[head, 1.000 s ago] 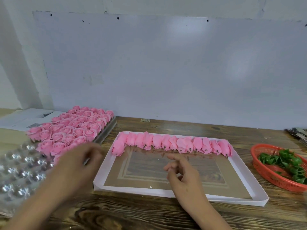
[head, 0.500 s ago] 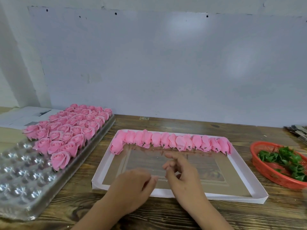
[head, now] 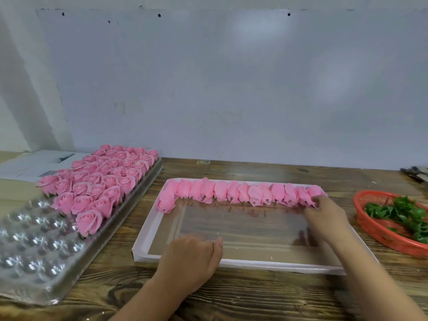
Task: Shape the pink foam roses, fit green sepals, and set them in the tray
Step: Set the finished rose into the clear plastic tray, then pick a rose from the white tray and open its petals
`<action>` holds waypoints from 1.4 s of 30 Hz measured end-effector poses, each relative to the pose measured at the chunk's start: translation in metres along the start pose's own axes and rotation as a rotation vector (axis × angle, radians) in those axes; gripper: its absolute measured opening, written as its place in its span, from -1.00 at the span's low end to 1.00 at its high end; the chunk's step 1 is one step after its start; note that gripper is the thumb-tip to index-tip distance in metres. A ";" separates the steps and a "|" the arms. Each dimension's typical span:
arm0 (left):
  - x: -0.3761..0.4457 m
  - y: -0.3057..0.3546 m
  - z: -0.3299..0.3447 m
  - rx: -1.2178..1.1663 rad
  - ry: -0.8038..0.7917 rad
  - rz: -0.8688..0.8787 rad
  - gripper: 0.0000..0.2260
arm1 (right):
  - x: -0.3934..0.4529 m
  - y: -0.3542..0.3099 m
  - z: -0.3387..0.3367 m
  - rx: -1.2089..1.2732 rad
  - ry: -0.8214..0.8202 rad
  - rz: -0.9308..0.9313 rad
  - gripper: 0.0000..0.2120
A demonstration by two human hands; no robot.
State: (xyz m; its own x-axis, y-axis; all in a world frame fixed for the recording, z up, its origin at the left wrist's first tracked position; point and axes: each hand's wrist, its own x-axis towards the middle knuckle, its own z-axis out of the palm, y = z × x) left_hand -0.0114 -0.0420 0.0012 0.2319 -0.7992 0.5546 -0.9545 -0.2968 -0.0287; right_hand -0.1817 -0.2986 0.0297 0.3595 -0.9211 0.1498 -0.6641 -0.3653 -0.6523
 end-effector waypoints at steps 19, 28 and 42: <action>-0.004 -0.002 0.002 -0.079 -0.032 -0.027 -0.51 | 0.045 0.014 0.008 -0.478 0.014 -0.094 -0.76; -0.004 -0.003 0.005 -0.116 -0.042 -0.040 -0.51 | 0.056 0.018 0.008 -0.576 -0.007 -0.153 -0.81; -0.003 -0.003 0.002 -0.092 -0.050 -0.047 -0.53 | 0.031 0.004 0.001 -0.576 0.003 -0.022 -0.77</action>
State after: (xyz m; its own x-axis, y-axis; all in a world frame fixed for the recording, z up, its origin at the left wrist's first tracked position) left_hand -0.0091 -0.0399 -0.0023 0.2837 -0.8112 0.5114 -0.9550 -0.2870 0.0745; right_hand -0.1730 -0.3289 0.0312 0.3760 -0.9125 0.1610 -0.9066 -0.3982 -0.1397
